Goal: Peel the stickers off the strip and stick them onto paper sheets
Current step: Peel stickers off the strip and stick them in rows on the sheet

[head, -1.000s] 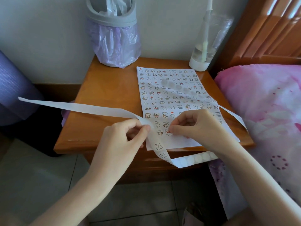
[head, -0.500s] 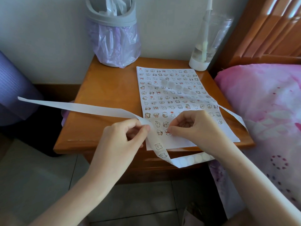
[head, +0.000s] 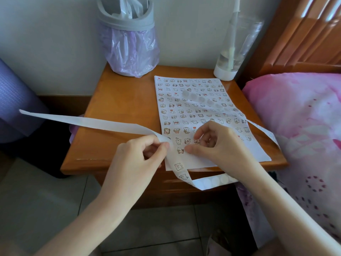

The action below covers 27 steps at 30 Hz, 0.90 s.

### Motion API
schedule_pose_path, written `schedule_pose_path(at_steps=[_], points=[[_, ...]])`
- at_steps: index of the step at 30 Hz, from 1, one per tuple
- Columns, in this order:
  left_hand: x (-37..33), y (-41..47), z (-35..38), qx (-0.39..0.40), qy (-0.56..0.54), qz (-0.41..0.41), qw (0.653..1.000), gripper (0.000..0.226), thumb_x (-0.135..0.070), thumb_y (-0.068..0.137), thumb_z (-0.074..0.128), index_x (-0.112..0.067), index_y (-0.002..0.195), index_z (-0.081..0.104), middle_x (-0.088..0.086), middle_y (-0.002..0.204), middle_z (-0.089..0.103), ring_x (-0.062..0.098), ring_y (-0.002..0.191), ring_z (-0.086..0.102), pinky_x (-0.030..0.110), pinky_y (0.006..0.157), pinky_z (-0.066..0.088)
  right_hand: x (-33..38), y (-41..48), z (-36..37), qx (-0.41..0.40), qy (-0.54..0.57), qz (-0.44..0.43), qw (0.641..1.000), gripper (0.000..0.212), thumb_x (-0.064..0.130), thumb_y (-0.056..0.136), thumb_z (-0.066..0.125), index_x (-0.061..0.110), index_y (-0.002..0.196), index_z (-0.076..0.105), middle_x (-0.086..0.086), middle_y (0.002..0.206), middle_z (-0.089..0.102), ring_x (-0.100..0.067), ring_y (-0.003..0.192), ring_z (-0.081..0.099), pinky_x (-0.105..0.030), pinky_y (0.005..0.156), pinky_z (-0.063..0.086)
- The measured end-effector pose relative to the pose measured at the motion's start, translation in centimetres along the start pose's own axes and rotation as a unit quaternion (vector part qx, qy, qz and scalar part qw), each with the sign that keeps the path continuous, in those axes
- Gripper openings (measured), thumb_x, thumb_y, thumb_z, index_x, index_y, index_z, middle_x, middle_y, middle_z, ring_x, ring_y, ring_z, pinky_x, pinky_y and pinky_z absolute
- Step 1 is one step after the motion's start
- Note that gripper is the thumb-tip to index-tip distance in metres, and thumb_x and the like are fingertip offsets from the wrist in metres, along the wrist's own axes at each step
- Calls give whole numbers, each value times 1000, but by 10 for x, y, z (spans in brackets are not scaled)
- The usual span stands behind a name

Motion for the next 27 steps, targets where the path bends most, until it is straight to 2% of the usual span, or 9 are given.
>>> schedule_pose_path(at_steps=[4,9,12,14,17,19,21,24,27], points=[[-1,0,0,0,0,0,1000,11,-34,84,60,-26,85,67,-21,57,59,-9,67,60,3,47,39,-1,0,3,7,-24,-4,1000,20,33,75,76,26,83,58,11,67,52,-1,55,43,-17,53,36],[1,1,0,1,-17,-8,1000,14,-33,85,59,-23,88,68,-22,58,58,-12,64,59,2,47,38,4,-1,-1,-14,-47,-32,998,5,25,88,62,29,87,58,10,72,55,2,57,46,-13,50,37],[4,2,-1,-3,-63,-23,998,16,-32,85,58,-22,85,70,-12,54,61,-4,64,62,2,53,40,24,-12,1,6,14,-84,996,3,33,87,60,32,90,61,12,83,64,-4,74,58,-18,58,46],[5,3,-3,-11,-100,-32,994,17,-32,86,57,-22,78,69,-8,56,64,0,59,61,4,53,40,40,-23,9,46,29,-119,991,10,38,83,62,31,91,64,15,87,65,-8,81,59,-21,63,48],[7,4,-7,-24,-154,-51,986,21,-30,88,55,-22,73,67,-6,55,62,-2,46,52,4,47,37,49,-31,12,71,33,-146,986,12,30,82,69,30,93,65,14,86,65,-9,80,61,-21,64,50],[5,3,-6,-19,-166,-52,985,25,-29,90,53,-21,71,68,-10,53,61,-3,44,50,4,47,36,47,-29,7,62,48,-141,987,13,23,81,71,30,92,66,13,86,66,-7,79,61,-20,65,50],[2,3,-3,-8,-173,-44,984,31,-30,92,50,-17,71,70,-13,54,63,-2,47,51,3,48,36,45,-28,4,56,68,-130,988,12,21,80,72,28,89,69,12,84,68,-7,77,61,-21,63,51],[-4,2,2,15,-217,-36,975,41,-37,91,44,-13,71,72,-7,66,70,4,58,57,5,52,38,42,-27,2,53,115,-109,986,13,18,79,74,25,90,71,8,79,69,-9,70,62,-29,60,55],[-12,0,7,40,-223,-21,974,38,-37,88,48,-12,72,71,-10,66,69,3,60,59,4,53,39,42,-26,-1,47,132,-108,984,13,17,78,74,22,89,73,5,76,69,-11,66,63,-31,59,56]])
Point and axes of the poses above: each hand's wrist, its own y-axis towards the middle knuckle, its own z-axis out of the palm, x = y × z, the point moved 10 cm from there along y, towards the middle knuckle
